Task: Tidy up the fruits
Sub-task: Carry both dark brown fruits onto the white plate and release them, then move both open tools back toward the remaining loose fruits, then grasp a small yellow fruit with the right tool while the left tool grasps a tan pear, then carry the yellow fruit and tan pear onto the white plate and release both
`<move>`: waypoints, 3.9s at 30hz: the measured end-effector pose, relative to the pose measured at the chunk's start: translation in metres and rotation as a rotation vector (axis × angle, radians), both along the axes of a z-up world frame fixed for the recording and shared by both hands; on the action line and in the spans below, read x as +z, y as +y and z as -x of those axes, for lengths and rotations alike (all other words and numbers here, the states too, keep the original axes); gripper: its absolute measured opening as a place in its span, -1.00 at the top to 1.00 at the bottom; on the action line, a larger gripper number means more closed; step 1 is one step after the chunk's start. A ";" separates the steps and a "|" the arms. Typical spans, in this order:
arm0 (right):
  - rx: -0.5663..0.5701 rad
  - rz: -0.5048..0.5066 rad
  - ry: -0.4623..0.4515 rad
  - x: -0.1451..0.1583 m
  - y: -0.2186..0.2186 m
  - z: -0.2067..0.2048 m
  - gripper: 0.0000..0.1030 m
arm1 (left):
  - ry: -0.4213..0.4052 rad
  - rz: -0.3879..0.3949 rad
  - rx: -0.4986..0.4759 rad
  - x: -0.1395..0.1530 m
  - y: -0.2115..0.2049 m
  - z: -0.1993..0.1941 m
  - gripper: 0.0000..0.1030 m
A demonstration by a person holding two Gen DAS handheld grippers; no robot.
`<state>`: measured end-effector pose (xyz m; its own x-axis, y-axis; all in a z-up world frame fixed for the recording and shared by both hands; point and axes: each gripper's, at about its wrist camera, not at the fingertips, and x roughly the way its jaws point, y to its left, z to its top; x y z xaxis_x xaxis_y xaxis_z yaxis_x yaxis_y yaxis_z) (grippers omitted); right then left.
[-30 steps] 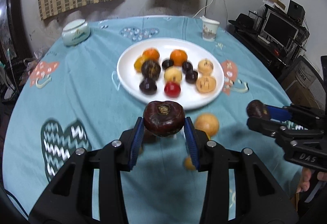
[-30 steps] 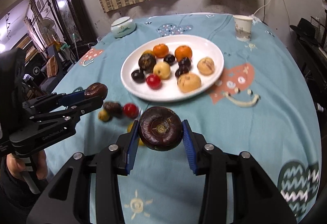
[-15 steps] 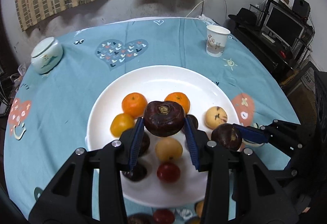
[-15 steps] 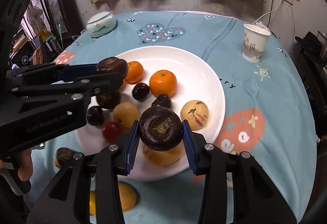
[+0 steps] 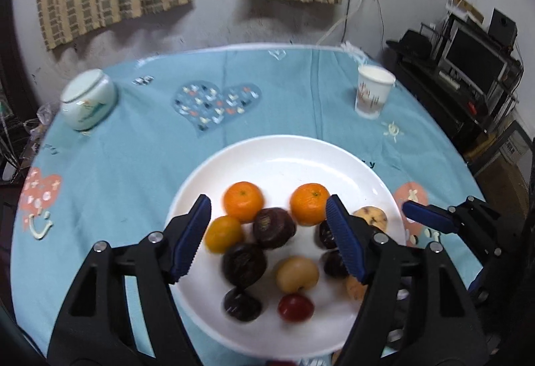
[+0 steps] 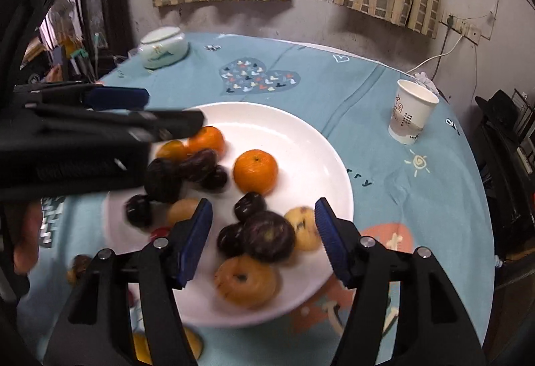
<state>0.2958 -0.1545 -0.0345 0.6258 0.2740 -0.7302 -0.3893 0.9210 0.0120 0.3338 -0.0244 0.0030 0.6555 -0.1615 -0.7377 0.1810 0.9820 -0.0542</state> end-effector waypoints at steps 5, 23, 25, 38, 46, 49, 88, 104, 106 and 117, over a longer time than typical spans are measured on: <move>0.015 -0.011 0.025 0.012 -0.007 0.044 -0.27 | -0.025 0.058 0.032 0.014 0.031 0.057 -0.66; 0.006 -0.185 0.131 -0.031 0.006 0.172 -0.28 | 0.072 0.037 0.135 -0.069 0.073 0.220 -0.68; 0.021 -0.195 0.134 -0.031 0.014 0.171 -0.28 | 0.070 0.042 0.144 -0.069 0.078 0.223 -0.68; 0.065 -0.109 0.203 -0.060 0.070 0.163 0.51 | 0.070 0.045 0.192 -0.073 0.106 0.217 -0.68; 0.069 -0.120 0.185 -0.051 0.069 0.169 0.60 | 0.074 0.027 0.133 -0.085 0.098 0.192 -0.68; 0.075 -0.133 0.193 -0.046 0.063 0.176 0.60 | 0.065 0.030 0.091 -0.088 0.091 0.185 -0.67; -0.011 -0.215 0.095 0.002 -0.004 0.165 0.60 | -0.010 0.056 -0.106 -0.026 0.024 0.170 0.47; 0.020 -0.146 0.092 0.003 0.014 0.006 0.61 | 0.072 -0.007 -0.070 -0.018 -0.007 -0.021 0.47; 0.025 -0.139 0.091 0.000 0.015 0.002 0.61 | 0.083 -0.002 -0.075 -0.024 -0.011 -0.030 0.47; 0.008 -0.073 0.022 0.000 0.021 -0.002 -0.11 | 0.053 0.018 -0.002 -0.017 0.004 -0.026 -0.47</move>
